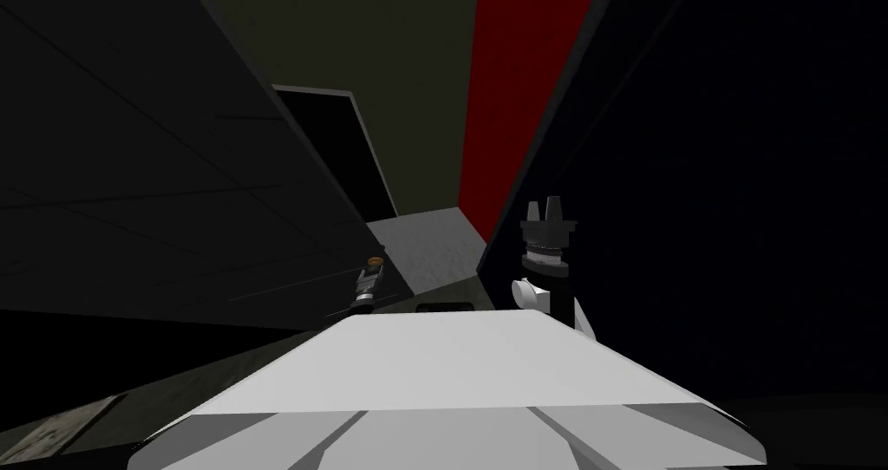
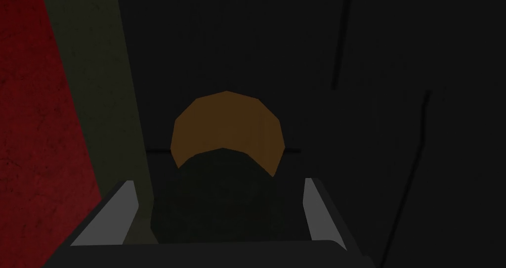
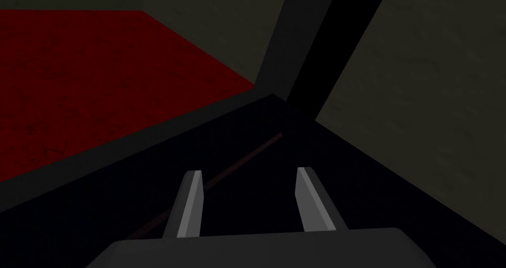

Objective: Pull the door open

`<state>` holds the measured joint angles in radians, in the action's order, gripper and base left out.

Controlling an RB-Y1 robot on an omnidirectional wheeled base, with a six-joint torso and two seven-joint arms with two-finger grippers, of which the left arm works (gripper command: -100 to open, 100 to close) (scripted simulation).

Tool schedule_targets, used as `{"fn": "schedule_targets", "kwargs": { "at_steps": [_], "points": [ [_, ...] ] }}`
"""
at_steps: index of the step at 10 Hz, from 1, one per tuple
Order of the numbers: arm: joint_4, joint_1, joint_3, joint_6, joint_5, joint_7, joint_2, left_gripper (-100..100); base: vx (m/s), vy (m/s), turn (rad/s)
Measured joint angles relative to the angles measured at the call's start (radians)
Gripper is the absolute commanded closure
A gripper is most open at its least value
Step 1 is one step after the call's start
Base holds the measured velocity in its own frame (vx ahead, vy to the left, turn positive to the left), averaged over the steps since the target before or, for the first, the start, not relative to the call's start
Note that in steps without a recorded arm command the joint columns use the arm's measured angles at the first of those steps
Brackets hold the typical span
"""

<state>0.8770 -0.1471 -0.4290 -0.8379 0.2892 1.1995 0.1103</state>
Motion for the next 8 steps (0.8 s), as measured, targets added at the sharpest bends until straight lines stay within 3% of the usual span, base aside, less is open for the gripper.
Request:
{"fn": "schedule_targets", "kwargs": {
  "at_steps": [1,8],
  "points": [
    [-0.001,0.001,-0.001,-0.001,0.0,0.0,0.0,100,-0.008,0.003,0.024],
    [-0.004,0.0,-0.001,0.002,-0.003,-0.015,0.002,100,-0.016,0.004,-0.016]
  ]
}}
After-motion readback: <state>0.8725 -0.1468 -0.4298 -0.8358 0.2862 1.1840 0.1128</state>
